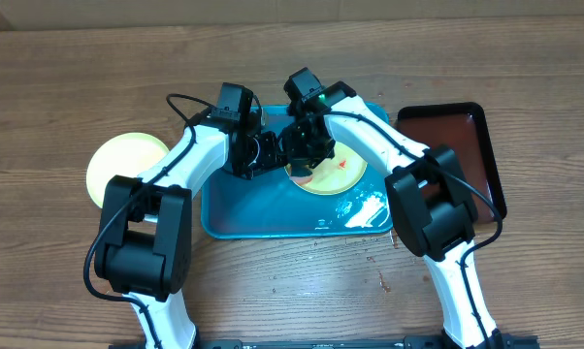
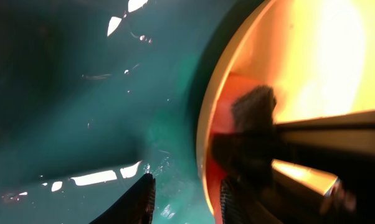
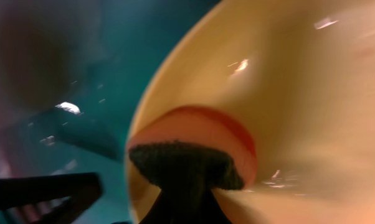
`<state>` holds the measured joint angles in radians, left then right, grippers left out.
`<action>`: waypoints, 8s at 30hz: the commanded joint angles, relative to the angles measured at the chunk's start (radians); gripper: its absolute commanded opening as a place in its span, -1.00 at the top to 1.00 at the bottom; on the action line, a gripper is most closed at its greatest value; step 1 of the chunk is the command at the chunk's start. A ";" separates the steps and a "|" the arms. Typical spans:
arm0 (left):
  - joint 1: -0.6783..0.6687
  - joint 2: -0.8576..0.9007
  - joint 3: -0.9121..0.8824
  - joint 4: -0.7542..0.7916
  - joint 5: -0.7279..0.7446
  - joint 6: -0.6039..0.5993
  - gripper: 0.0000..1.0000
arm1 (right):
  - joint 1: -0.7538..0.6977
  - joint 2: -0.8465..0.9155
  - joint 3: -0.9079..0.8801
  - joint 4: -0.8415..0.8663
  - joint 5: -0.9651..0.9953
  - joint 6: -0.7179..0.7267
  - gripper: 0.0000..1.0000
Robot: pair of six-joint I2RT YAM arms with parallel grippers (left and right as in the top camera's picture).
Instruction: Clean dirty plates on tray and stack at the side
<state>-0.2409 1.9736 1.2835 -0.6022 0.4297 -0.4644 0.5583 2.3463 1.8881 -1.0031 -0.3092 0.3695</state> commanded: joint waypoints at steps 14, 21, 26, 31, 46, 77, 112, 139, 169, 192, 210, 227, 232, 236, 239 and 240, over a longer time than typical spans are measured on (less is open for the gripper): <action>-0.002 0.018 0.000 0.042 -0.075 -0.015 0.46 | -0.027 0.024 -0.017 -0.005 -0.168 0.028 0.92; -0.002 0.018 -0.006 0.058 -0.074 -0.015 0.43 | -0.111 0.024 -0.012 -0.062 -0.162 -0.035 0.92; -0.002 0.018 -0.006 0.065 -0.074 -0.023 0.42 | -0.154 0.023 0.028 -0.147 -0.063 -0.082 0.92; -0.016 0.018 -0.006 0.066 -0.074 -0.021 0.41 | -0.207 0.023 0.085 -0.213 -0.012 -0.113 0.92; -0.047 0.075 -0.006 0.064 -0.066 -0.007 0.78 | -0.332 0.023 0.093 -0.251 0.006 -0.143 0.92; 0.132 0.074 -0.005 0.018 0.251 0.152 0.92 | 0.027 0.024 -0.130 0.075 0.118 -0.130 0.92; 0.132 0.074 -0.005 -0.040 0.221 0.181 0.92 | 0.002 0.023 -0.030 0.063 0.705 -0.165 0.92; 0.143 0.074 -0.005 -0.052 0.222 0.188 0.91 | 0.033 0.024 -0.030 0.016 -0.137 -0.192 0.93; 0.177 0.074 -0.005 -0.074 0.221 0.192 0.92 | -0.145 0.024 -0.030 0.074 0.082 -0.248 0.93; 0.177 0.074 -0.005 -0.070 0.220 0.192 0.92 | -0.026 0.040 -0.030 -0.118 -0.015 -0.300 0.92; 0.177 0.074 -0.005 -0.071 0.213 0.196 0.92 | -0.154 0.040 -0.030 -0.029 0.218 -0.444 0.92; 0.177 0.074 -0.005 -0.070 0.188 0.196 0.91 | -0.125 0.040 -0.030 0.056 -0.343 -0.502 0.92; 0.177 0.074 -0.005 -0.070 0.188 0.196 0.92 | -0.121 0.040 -0.030 -0.069 -0.290 -0.566 0.92; 0.177 0.074 -0.005 -0.070 0.188 0.196 0.92 | -0.123 0.040 -0.029 -0.153 -0.095 -0.562 0.92; 0.177 0.074 -0.005 -0.070 0.188 0.196 0.92 | -0.126 0.040 -0.027 -0.170 0.072 -0.513 0.92; 0.177 0.074 -0.005 -0.071 0.188 0.196 0.92 | -0.127 0.040 -0.026 -0.169 0.142 -0.473 0.92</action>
<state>-0.0647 2.0495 1.2758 -0.6704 0.6434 -0.2836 0.4393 2.3726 1.8709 -1.1618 -0.4778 -0.1577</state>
